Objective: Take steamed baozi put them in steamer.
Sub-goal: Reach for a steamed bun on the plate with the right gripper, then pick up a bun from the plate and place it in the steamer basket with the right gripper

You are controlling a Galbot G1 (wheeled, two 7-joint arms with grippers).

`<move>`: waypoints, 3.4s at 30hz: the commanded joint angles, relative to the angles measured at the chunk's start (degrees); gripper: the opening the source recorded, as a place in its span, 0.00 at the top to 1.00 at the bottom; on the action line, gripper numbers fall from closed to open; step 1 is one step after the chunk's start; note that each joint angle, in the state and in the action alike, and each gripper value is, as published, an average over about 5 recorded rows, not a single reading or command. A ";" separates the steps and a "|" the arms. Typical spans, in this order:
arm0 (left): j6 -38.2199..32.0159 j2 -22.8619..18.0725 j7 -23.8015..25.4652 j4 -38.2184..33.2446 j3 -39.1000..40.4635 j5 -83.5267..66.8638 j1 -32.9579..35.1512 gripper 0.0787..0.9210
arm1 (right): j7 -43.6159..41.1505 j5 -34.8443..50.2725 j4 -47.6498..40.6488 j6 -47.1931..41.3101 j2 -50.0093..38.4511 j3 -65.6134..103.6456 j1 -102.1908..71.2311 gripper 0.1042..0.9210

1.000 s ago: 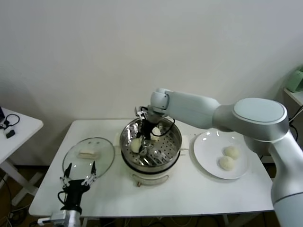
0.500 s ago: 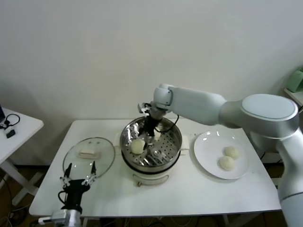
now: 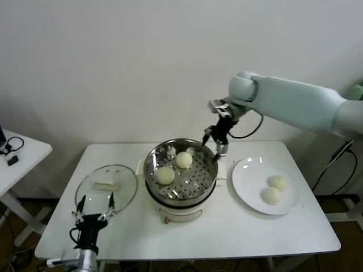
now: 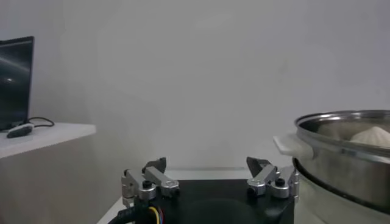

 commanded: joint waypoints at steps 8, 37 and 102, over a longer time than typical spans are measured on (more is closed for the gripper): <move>0.12 -0.23 0.08 -0.68 -0.41 0.11 0.69 0.12 | -1.88 -32.66 3.20 9.36 -21.41 24.56 -25.97 0.12; 0.76 -0.84 -0.60 0.13 -0.57 0.49 0.81 0.12 | 1.87 -50.45 -6.99 13.79 -14.89 39.81 -43.44 0.12; 1.99 0.06 -0.73 0.07 0.40 1.61 0.82 0.12 | 0.32 -45.76 18.20 33.49 -5.18 16.64 1.48 0.28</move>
